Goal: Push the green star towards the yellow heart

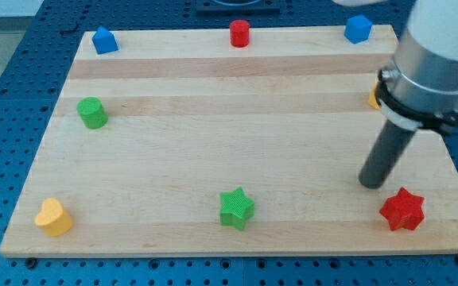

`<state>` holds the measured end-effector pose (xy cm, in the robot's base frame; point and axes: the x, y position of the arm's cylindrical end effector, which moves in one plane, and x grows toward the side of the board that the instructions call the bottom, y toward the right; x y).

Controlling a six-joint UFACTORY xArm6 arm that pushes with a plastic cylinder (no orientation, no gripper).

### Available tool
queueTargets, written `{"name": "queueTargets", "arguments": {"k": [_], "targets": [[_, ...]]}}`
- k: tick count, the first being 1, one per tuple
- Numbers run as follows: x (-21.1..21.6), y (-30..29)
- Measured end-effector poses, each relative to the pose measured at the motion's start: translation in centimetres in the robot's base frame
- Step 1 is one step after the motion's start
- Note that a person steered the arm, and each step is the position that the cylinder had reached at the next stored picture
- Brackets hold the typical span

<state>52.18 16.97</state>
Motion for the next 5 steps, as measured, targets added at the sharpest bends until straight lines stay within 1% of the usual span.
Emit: {"name": "queueTargets", "arguments": {"k": [1, 3, 4, 5], "targets": [[-1.7, -0.3], [-1.7, 7.2], [-1.3, 4.8], [-2.1, -1.6]]}}
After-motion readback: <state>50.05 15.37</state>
